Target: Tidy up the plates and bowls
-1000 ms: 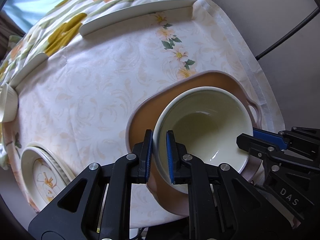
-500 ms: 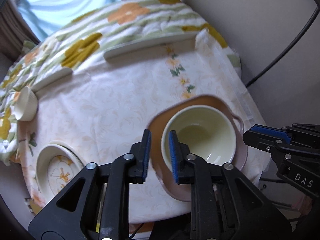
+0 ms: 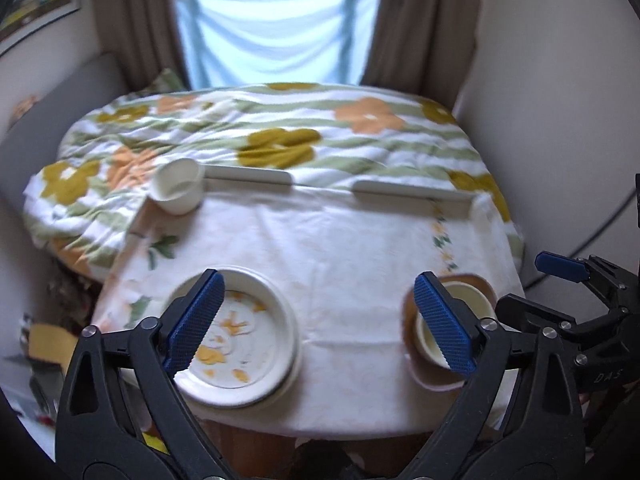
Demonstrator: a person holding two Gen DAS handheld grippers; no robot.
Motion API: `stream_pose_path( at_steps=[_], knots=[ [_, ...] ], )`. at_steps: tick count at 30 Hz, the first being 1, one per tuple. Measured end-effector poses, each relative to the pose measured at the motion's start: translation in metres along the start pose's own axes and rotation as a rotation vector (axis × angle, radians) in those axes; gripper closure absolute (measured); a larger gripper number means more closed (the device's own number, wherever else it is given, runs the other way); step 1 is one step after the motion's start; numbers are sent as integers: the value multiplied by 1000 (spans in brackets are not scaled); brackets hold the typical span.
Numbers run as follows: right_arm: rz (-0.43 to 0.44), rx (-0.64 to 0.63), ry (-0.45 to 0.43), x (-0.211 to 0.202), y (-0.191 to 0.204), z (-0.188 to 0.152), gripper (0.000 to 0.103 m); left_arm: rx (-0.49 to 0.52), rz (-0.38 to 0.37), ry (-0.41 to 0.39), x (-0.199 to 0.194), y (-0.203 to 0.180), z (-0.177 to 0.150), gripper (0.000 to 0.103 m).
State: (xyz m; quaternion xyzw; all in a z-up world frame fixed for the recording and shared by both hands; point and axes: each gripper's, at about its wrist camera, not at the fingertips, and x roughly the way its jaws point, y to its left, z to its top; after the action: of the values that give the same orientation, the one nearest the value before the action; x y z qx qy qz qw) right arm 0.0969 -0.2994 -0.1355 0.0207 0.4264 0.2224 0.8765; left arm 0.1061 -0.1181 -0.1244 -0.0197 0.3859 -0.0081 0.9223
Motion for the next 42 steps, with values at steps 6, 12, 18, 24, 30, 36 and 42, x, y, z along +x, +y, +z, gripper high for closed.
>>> stream_pose_path(
  at_steps=[6,12,18,24,30,36,42],
  knots=[
    [115,-110,-28,30,44,51,6,-102,104,-44,-11,73,14,5],
    [155,-180,21,85,90,122,6,-267,131,-47,7,159,37,5],
    [163,-131,108,166,112,173,6,-385,115,10,72,225,67,5],
    [235,-84,256,276,131,205,6,-543,48,103,167,280,77,21],
    [235,-63,350,364,141,207,27,-575,-1,212,253,306,70,54],
    [236,-44,394,408,149,206,46,-594,-36,244,290,320,64,73],
    [229,-41,416,425,152,203,73,-570,-29,259,307,320,66,85]
  ],
)
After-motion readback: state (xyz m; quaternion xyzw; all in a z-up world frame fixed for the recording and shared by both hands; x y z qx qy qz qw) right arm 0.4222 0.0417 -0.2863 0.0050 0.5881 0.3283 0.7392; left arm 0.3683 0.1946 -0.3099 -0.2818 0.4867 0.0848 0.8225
